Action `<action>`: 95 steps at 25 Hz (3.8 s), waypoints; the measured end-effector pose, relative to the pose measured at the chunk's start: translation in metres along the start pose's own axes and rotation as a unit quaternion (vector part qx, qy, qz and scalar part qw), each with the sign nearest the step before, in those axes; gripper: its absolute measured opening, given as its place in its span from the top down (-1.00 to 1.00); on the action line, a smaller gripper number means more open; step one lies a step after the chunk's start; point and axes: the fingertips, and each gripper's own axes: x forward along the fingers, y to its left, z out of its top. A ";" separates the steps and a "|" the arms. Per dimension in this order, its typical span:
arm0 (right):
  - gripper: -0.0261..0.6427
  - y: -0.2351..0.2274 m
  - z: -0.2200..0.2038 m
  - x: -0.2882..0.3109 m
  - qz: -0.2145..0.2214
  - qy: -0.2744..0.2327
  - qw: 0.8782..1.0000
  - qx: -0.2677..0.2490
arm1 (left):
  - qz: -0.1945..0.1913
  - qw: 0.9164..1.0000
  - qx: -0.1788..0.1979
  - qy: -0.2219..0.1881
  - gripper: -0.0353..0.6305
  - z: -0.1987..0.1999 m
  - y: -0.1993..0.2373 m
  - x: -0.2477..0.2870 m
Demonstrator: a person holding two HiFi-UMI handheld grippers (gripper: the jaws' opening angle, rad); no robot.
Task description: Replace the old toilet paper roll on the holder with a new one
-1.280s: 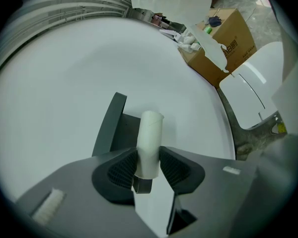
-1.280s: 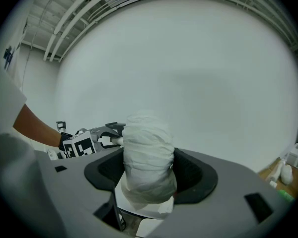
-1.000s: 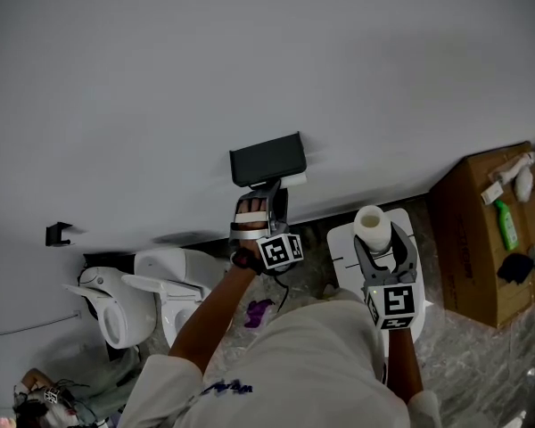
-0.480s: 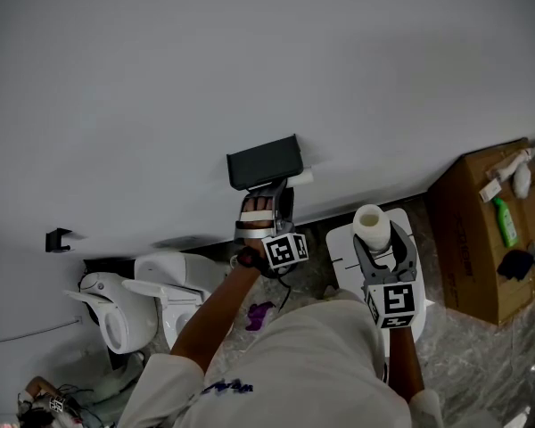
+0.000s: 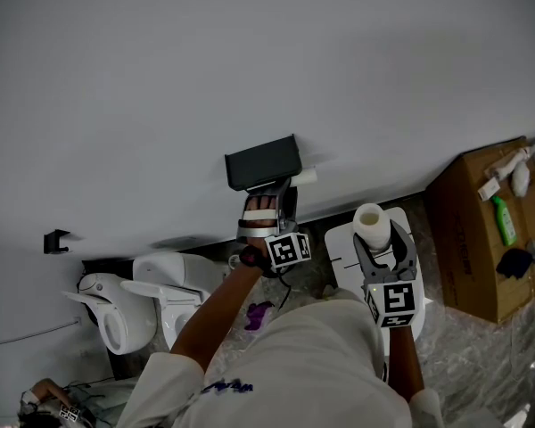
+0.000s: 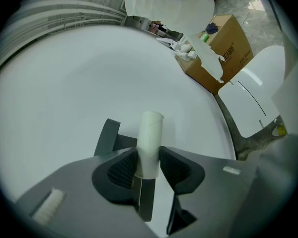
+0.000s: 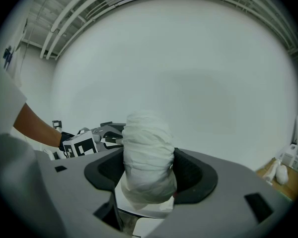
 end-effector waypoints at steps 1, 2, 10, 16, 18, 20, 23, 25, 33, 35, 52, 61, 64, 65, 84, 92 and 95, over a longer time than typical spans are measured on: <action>0.03 0.000 0.000 0.000 0.000 0.001 1.000 0.000 | 0.000 1.000 0.000 -0.001 0.45 0.001 0.000 0.001; 0.03 0.000 0.000 0.000 0.000 0.001 1.000 0.000 | -0.001 1.000 0.000 -0.002 0.45 0.002 0.000 0.001; 0.04 -0.002 -0.002 0.000 -0.007 0.004 1.000 0.000 | -0.002 1.000 -0.001 -0.007 0.45 0.006 -0.001 0.005; 0.03 -0.002 -0.003 0.000 -0.008 0.004 1.000 0.002 | -0.003 1.000 0.000 -0.013 0.45 0.012 -0.001 0.004; 0.03 -0.002 -0.003 -0.001 -0.009 0.004 1.000 0.002 | -0.003 1.000 0.001 -0.015 0.45 0.014 -0.001 0.004; 0.03 -0.002 -0.003 -0.001 -0.010 0.004 1.000 0.001 | -0.003 1.000 0.001 -0.016 0.45 0.015 -0.001 0.004; 0.03 -0.002 -0.003 -0.003 -0.011 0.004 1.000 0.002 | -0.003 1.000 0.002 -0.018 0.45 0.017 -0.001 0.004; 0.03 -0.004 -0.004 -0.004 -0.013 0.005 1.000 0.003 | -0.004 1.000 0.002 -0.020 0.45 0.021 -0.001 0.002; 0.03 -0.005 -0.007 -0.007 -0.015 0.008 1.000 0.006 | -0.005 1.000 0.006 -0.029 0.45 0.029 -0.003 0.004; 0.03 -0.006 -0.008 -0.008 -0.017 0.008 1.000 0.008 | -0.005 1.000 0.005 -0.030 0.45 0.031 -0.003 0.003; 0.03 -0.011 -0.017 -0.015 -0.031 0.017 0.999 0.018 | -0.012 0.999 0.004 -0.043 0.45 0.045 -0.006 0.006; 0.04 -0.013 -0.022 -0.021 -0.038 0.021 0.999 0.023 | -0.012 0.999 0.003 -0.053 0.45 0.054 -0.007 0.005; 0.03 -0.012 -0.023 -0.023 -0.040 0.023 0.999 0.024 | -0.013 0.998 0.003 -0.057 0.45 0.057 -0.008 0.004; 0.04 -0.012 -0.023 -0.023 -0.041 0.023 0.999 0.024 | -0.013 0.998 0.003 -0.058 0.45 0.058 -0.008 0.004; 0.03 -0.011 -0.027 -0.027 -0.035 0.029 0.999 0.018 | -0.075 0.918 -0.333 -0.204 0.44 0.082 0.033 -0.058; 0.04 -0.008 -0.027 -0.022 -0.022 0.037 0.999 0.006 | -0.059 0.795 -0.522 -0.305 0.43 0.068 0.090 -0.122; 0.03 -0.009 -0.026 -0.015 -0.013 0.040 0.999 -0.005 | -0.051 0.760 -0.574 -0.300 0.42 0.047 0.097 -0.139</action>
